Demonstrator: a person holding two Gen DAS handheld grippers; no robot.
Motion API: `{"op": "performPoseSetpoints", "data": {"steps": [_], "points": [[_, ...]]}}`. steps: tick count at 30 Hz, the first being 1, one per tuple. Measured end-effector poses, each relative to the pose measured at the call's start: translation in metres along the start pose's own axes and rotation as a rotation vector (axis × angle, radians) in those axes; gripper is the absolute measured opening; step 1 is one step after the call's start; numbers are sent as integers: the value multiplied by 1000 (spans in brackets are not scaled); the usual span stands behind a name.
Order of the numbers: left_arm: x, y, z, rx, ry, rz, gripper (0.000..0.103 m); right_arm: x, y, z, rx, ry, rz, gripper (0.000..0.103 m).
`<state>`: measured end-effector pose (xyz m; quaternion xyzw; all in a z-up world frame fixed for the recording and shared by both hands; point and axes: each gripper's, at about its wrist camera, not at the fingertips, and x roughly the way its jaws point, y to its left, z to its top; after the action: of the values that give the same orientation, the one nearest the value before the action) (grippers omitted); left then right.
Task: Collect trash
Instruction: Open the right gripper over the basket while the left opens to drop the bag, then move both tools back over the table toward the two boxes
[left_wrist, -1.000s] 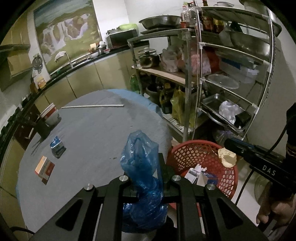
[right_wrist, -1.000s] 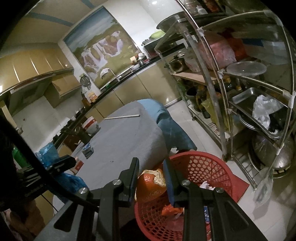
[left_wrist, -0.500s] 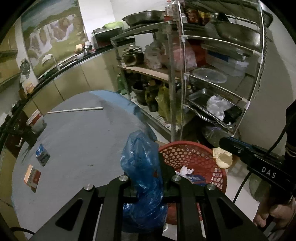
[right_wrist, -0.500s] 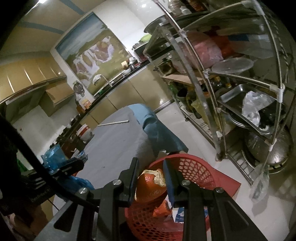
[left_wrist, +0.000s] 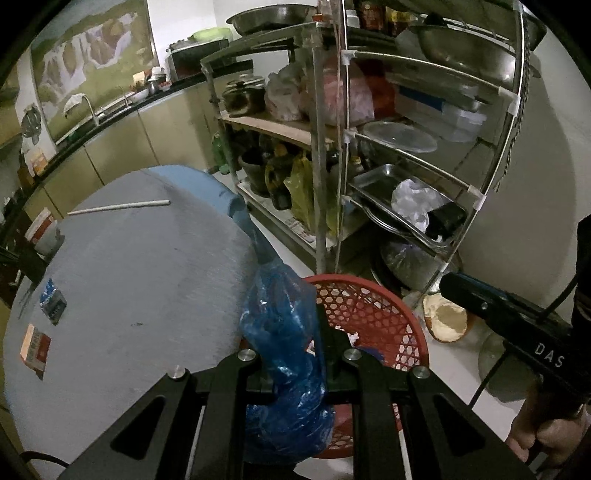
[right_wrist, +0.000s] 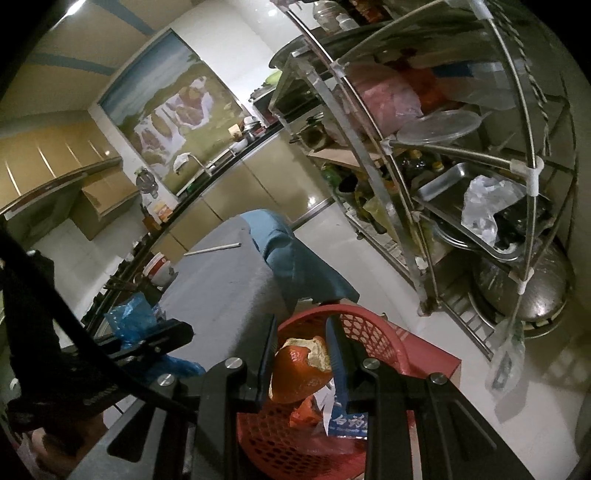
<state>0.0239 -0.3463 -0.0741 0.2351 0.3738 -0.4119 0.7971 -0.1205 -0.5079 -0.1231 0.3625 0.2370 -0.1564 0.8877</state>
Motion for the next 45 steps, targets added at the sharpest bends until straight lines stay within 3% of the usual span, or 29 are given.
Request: {"op": "performPoseSetpoints", "data": {"steps": [6,12,19,29,33,36,37,38,39,45], "points": [[6,5,0,-45,17,-77,16,0,0,-2,8,13,5,29],[14,19,-1,-131,45,-205,16,5,3,-7,12,38,27,29],[32,27,-11,-203,115,-317,17,16,1,-16,37,89,39,31],[38,38,-20,-255,136,-332,24,22,-3,-20,76,130,39,32],[31,42,-20,-255,112,-339,44,26,-3,-21,100,159,39,33],[27,45,-21,-251,101,-330,45,27,-1,-21,101,162,40,33],[25,48,-22,-252,98,-326,45,27,0,-21,103,164,44,41],[22,51,-23,-253,94,-318,45,27,1,-21,106,168,47,64],[20,53,-25,-254,90,-310,46,25,1,-20,109,162,44,72],[-4,71,-40,-217,58,-180,56,12,13,-16,77,84,40,74]]}}
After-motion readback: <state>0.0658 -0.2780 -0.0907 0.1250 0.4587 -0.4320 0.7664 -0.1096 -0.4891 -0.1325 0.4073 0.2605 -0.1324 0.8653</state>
